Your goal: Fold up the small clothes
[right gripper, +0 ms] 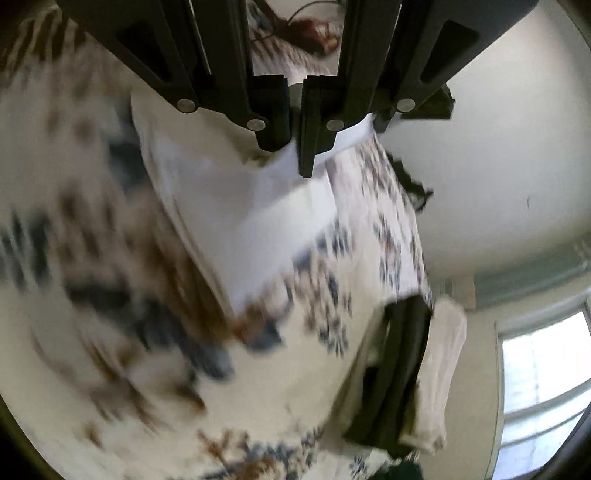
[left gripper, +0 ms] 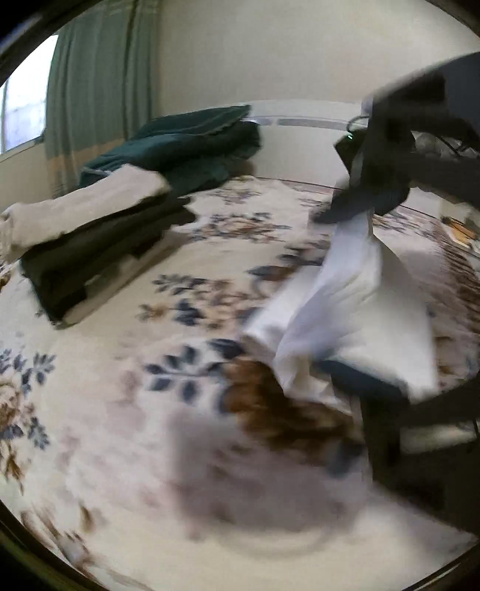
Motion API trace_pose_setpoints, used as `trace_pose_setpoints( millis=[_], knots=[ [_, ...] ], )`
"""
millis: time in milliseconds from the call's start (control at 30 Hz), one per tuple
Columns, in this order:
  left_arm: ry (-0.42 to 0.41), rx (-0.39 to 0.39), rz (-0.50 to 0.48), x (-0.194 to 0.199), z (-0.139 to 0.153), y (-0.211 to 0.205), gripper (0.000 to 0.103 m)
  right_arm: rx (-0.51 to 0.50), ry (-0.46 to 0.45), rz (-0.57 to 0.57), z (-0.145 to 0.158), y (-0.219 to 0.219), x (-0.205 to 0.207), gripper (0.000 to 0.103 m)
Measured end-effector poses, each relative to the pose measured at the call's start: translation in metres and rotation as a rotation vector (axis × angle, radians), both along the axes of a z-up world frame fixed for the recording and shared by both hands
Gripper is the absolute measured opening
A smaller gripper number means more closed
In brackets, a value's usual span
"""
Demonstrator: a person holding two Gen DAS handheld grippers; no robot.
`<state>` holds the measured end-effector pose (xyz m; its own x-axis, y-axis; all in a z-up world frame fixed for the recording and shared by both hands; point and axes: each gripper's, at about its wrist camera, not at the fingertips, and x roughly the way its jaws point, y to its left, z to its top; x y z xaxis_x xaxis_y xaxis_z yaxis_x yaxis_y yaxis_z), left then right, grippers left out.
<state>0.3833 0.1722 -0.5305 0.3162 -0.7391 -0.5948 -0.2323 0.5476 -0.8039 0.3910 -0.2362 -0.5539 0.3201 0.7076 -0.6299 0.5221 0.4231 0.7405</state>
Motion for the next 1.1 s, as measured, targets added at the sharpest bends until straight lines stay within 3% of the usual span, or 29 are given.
trace_pose_setpoints(
  millis=[67, 133, 167, 467, 567, 600, 633, 667, 800, 867, 900, 1000, 1100],
  knots=[
    [-0.018, 0.006, 0.018, 0.009, 0.001, 0.01, 0.078, 0.01, 0.004, -0.018, -0.002, -0.006, 0.016, 0.028],
    [-0.027, 0.055, 0.0, 0.01, 0.002, 0.013, 0.078, 0.001, -0.021, -0.044, 0.004, -0.015, 0.021, 0.066],
    [-0.029, 0.087, -0.018, 0.009, 0.003, 0.014, 0.078, -0.029, -0.032, -0.049, 0.008, -0.021, 0.019, 0.068],
    [0.03, 0.349, -0.261, 0.029, -0.043, -0.044, 0.078, -0.215, 0.067, 0.089, -0.031, -0.03, 0.009, 0.068],
    [0.029, 0.494, -0.336, 0.049, -0.059, -0.064, 0.078, -0.243, 0.071, 0.113, -0.053, -0.021, 0.026, 0.067],
    [0.018, 0.527, -0.346, 0.054, -0.064, -0.063, 0.078, -0.27, 0.067, 0.122, -0.058, -0.019, 0.034, 0.056],
    [0.023, 0.539, -0.344, 0.057, -0.066, -0.059, 0.078, -0.3, 0.068, 0.132, -0.062, -0.017, 0.039, 0.033],
    [0.033, 0.537, -0.331, 0.058, -0.065, -0.051, 0.078, -0.35, 0.089, 0.153, -0.066, -0.015, 0.046, 0.027],
    [0.062, 0.593, -0.269, 0.041, -0.045, -0.006, 0.078, -0.424, 0.12, 0.183, -0.065, -0.016, 0.05, 0.027],
    [0.098, 0.567, -0.215, 0.019, -0.035, 0.014, 0.078, -0.418, 0.127, 0.203, -0.059, -0.018, 0.041, 0.027],
    [0.124, 0.518, -0.173, 0.002, -0.028, 0.022, 0.078, -0.411, 0.143, 0.21, -0.055, -0.019, 0.034, 0.029],
    [0.201, 0.298, -0.055, -0.053, -0.023, 0.024, 0.078, -0.335, 0.177, 0.153, -0.044, -0.027, -0.003, 0.047],
    [0.321, 0.073, 0.035, -0.105, -0.044, 0.001, 0.078, -0.206, 0.261, 0.072, -0.047, -0.027, -0.055, 0.05]
  ],
)
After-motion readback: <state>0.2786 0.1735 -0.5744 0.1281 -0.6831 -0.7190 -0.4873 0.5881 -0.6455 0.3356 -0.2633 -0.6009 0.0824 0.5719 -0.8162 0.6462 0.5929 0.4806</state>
